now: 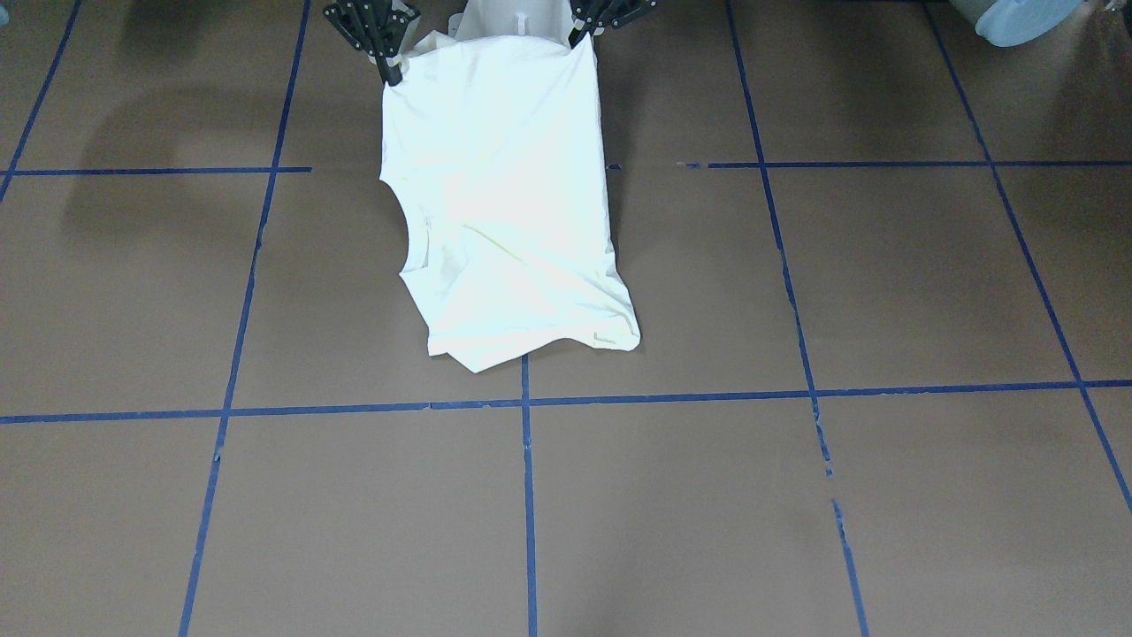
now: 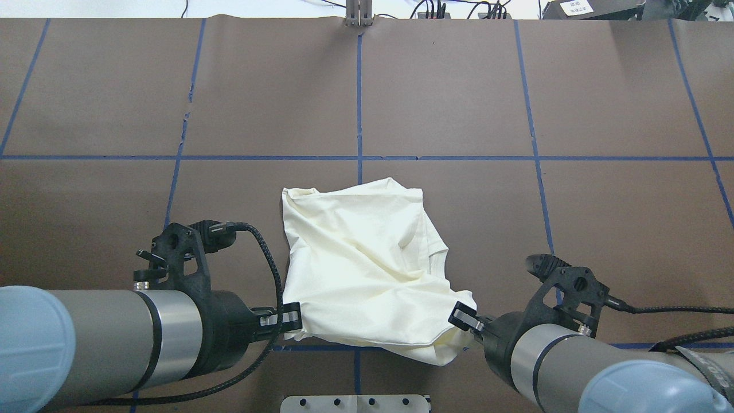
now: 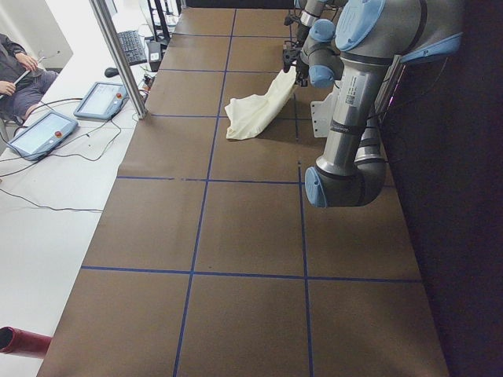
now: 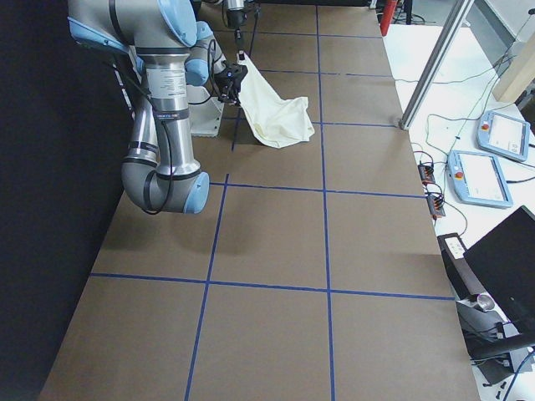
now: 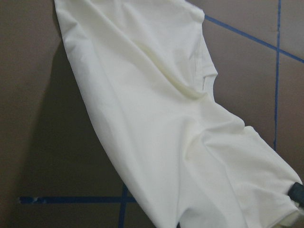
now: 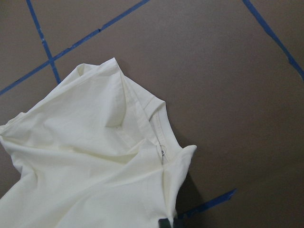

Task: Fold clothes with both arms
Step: 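Lift both near corners and fold them over toward the far edge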

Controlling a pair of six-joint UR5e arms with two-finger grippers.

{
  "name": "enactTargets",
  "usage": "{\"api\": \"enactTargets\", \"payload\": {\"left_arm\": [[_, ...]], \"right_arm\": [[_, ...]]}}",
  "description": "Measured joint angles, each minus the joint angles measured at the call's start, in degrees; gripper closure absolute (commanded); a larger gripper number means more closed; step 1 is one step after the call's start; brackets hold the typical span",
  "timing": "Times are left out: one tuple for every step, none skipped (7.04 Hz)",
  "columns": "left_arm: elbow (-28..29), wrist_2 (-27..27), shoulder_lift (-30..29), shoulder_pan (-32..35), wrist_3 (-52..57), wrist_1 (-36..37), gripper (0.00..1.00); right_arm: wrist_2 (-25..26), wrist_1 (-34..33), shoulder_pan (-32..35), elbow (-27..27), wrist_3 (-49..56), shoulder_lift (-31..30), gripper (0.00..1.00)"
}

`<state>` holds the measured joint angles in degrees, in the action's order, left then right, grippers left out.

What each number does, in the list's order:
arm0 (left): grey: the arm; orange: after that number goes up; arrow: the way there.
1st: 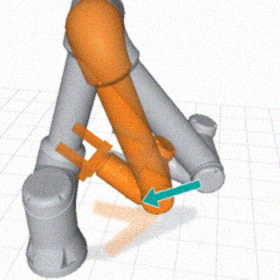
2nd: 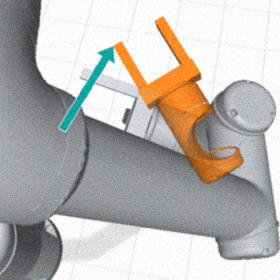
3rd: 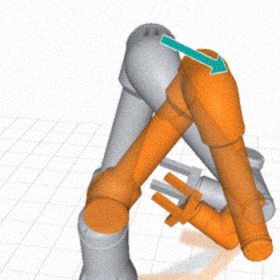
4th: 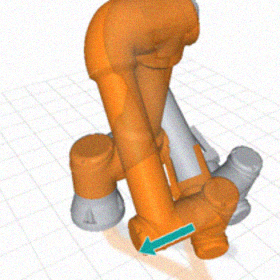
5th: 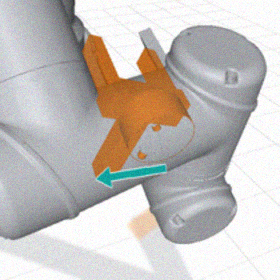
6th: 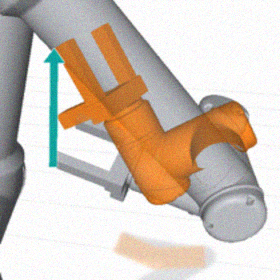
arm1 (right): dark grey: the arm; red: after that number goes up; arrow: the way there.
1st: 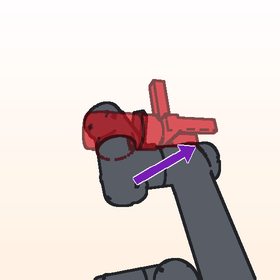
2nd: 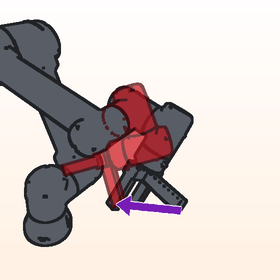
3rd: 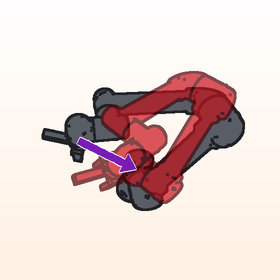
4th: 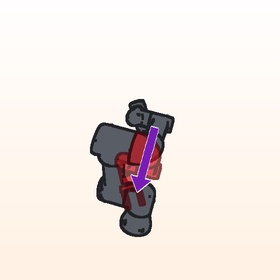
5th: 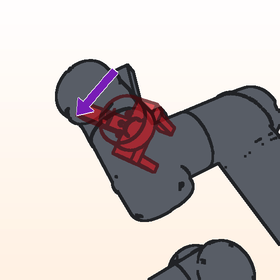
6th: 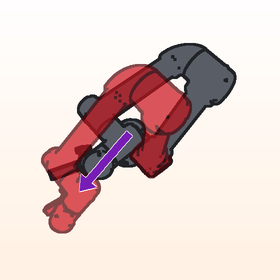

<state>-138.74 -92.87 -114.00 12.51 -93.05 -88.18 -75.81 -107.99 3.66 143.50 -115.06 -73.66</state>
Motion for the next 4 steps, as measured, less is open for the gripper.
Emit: {"api": "enactTargets", "payload": {"left_arm": [[0.49, -0.03, -0.18, -0.15, -0.09, 1.27, 1.0], [2.75, 0.08, -0.51, -0.02, 0.44, 1.57, 1.0], [5.52, 0.27, -1.01, 0.83, 2.11, 1.59, 1.0], [7.87, 0.36, -1.57, 2.42, 4.1, 1.51, 1.0]], "right_arm": [[0.36, -1.08, -0.54, -1.59, -0.41, 1.73, 1.0], [0.85, -1.16, 0.17, -6.08, -0.34, 5.07, 1.0], [1.08, -0.06, 2.11, -11.51, 0.16, 8.4, 1.0], [1.03, 2.21, 4.77, -16.33, 1.4, 10.63, 1.0]]}}
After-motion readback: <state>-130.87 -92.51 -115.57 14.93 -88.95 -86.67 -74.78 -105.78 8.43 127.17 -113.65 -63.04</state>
